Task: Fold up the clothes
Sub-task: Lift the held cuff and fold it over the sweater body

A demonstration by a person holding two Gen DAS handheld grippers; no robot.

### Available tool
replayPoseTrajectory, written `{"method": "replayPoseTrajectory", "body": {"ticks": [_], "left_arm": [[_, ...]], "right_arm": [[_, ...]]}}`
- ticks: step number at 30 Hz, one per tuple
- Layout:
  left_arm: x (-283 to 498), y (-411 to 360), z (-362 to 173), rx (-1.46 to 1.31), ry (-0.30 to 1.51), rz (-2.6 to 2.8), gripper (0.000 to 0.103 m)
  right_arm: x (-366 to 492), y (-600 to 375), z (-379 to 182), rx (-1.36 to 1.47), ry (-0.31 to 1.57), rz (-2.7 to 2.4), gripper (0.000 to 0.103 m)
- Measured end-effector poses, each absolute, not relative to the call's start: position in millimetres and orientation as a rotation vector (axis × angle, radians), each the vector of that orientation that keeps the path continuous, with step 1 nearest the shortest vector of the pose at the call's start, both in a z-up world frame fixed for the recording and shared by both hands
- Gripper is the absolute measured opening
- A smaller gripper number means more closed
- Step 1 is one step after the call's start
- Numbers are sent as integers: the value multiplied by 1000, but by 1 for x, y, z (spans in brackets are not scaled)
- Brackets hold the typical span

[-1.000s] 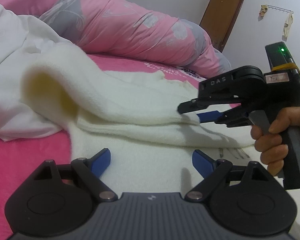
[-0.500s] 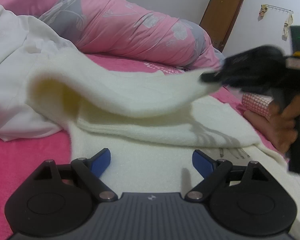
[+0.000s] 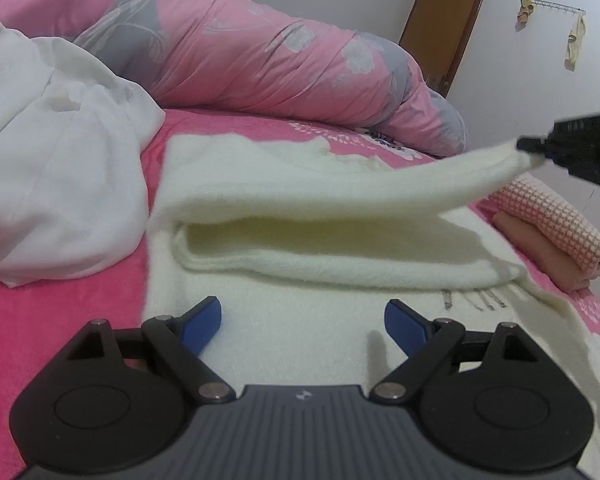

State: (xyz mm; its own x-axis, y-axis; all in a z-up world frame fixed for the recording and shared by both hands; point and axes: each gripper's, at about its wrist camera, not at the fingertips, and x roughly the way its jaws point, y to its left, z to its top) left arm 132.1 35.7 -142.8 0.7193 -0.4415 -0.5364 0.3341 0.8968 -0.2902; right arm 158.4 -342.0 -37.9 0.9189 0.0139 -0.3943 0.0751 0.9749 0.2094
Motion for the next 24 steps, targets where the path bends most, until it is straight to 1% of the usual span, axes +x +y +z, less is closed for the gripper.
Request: {"method": "replayPoseTrajectory", "body": {"ticks": [8, 13, 15, 22, 24], "left_arm": [[130, 34, -143, -163, 635, -430, 90], [130, 34, -143, -164, 635, -430, 91], [130, 34, -143, -163, 635, -430, 91], [129, 33, -142, -159, 637, -428, 91], [129, 32, -142, -156, 637, -427, 91]], "right_arm": [[169, -353, -82, 164, 504, -69, 4], [182, -362, -132, 125, 686, -75, 5], [179, -370, -135, 173, 673, -64, 7], [156, -424, -118, 537, 627, -81, 12], [150, -433, -117, 602, 632, -59, 20]]}}
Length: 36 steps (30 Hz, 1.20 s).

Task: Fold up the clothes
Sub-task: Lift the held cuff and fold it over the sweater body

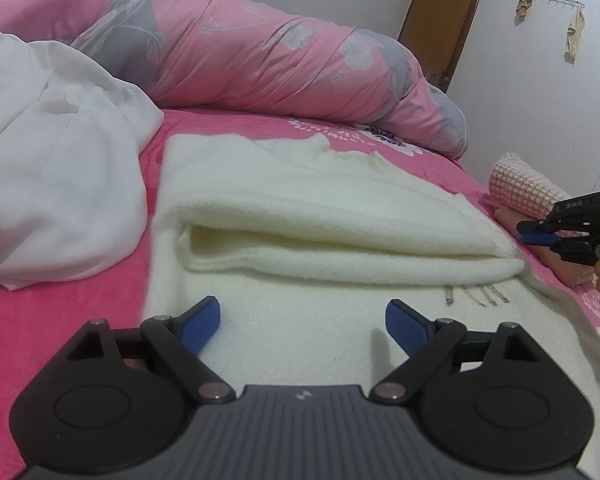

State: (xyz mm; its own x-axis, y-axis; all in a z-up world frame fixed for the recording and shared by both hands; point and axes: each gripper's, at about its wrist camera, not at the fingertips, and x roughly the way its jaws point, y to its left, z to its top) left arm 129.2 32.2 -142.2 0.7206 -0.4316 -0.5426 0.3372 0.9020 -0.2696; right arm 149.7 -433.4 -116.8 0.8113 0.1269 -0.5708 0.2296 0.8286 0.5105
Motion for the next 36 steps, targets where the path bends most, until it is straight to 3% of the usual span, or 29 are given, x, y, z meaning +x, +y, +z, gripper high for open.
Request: {"method": "replayPoseTrajectory", "body": {"ticks": [3, 8, 17, 20, 21, 23, 30, 36], "left_arm": [[128, 31, -142, -149, 638, -423, 91], [128, 30, -142, -142, 639, -421, 91], [128, 31, -142, -158, 638, -426, 91], [129, 32, -142, -165, 637, -428, 91], [129, 33, -142, -166, 637, -429, 91], [130, 33, -142, -170, 637, -431, 91], [130, 34, -143, -178, 636, -433, 91], [130, 34, -142, -171, 636, -431, 91]], "right_arm": [[143, -436, -120, 720, 658, 1, 29], [143, -428, -129, 892, 704, 92, 32], [176, -412, -144, 884, 816, 29, 32], [184, -406, -145, 839, 802, -9, 24], [185, -404, -144, 809, 792, -23, 10], [183, -396, -131, 720, 734, -26, 6], [159, -370, -73, 430, 480, -6, 6], [175, -376, -147, 274, 678, -115, 6]]}}
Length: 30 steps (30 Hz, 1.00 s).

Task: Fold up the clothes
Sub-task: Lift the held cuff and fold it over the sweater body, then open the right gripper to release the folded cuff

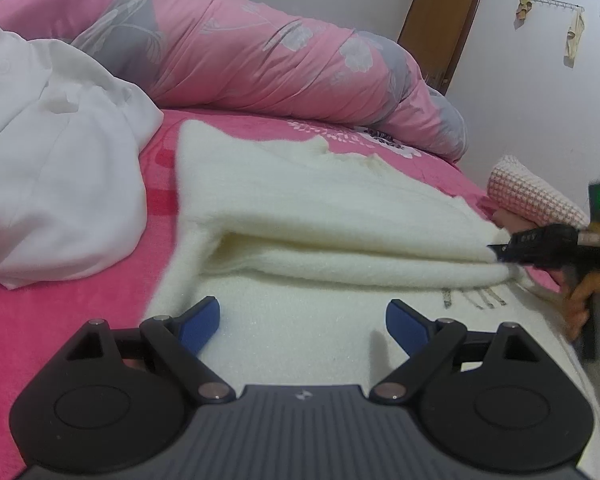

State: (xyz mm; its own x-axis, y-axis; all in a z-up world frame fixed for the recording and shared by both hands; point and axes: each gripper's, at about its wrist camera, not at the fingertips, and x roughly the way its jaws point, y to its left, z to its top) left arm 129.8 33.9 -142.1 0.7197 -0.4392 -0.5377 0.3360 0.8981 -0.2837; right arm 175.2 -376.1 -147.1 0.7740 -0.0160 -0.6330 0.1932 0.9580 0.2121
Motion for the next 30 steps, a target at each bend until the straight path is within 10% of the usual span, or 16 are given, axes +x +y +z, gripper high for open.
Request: {"method": "replayPoseTrajectory", "body": {"ticks": [6, 15, 22, 30], "left_arm": [[124, 41, -120, -199, 569, -417, 89], [193, 23, -108, -199, 585, -423, 77], [203, 24, -140, -247, 615, -411, 75], [194, 52, -142, -429, 582, -488, 77]], "right_arm": [[164, -375, -114, 251, 697, -147, 26], [151, -332, -65, 222, 522, 134, 25], [187, -316, -151, 157, 685, 234, 23], [218, -246, -74, -17, 629, 395, 24]]}}
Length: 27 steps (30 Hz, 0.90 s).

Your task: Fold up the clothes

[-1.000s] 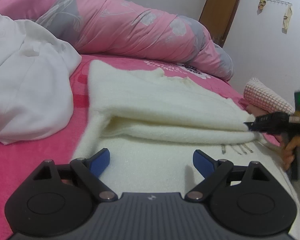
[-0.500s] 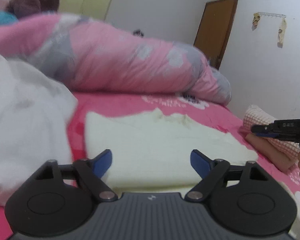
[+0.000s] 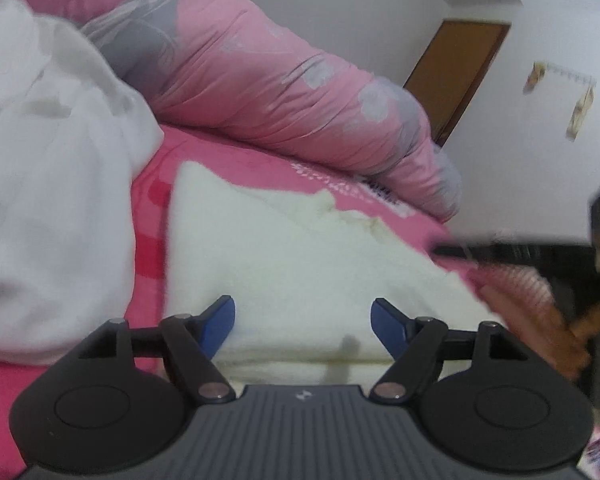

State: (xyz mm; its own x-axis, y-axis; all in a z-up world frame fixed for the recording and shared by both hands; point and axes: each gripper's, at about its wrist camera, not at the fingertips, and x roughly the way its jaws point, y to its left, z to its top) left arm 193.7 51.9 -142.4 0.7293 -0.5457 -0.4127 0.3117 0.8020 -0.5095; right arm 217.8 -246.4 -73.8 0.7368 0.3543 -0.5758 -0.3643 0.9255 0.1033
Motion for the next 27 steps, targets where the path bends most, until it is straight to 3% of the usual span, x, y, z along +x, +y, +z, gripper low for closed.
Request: {"method": "replayPoseTrajectory", "body": {"ticks": [5, 10, 16, 22, 23, 27], "left_arm": [[194, 57, -148, -469, 579, -526, 78], [196, 61, -152, -486, 579, -546, 78], [191, 57, -151, -459, 577, -541, 79], [189, 60, -153, -466, 559, -549, 79], [190, 62, -153, -479, 557, -554, 79], [188, 65, -152, -489, 554, -556, 79]], "right_arm": [[273, -165, -71, -100, 591, 810, 23], [322, -136, -145, -272, 783, 856, 22], [310, -120, -103, -253, 673, 894, 19], [344, -78, -145, -336, 700, 757, 17], [345, -81, -143, -308, 689, 733, 20], [318, -119, -102, -254, 636, 651, 20]]}}
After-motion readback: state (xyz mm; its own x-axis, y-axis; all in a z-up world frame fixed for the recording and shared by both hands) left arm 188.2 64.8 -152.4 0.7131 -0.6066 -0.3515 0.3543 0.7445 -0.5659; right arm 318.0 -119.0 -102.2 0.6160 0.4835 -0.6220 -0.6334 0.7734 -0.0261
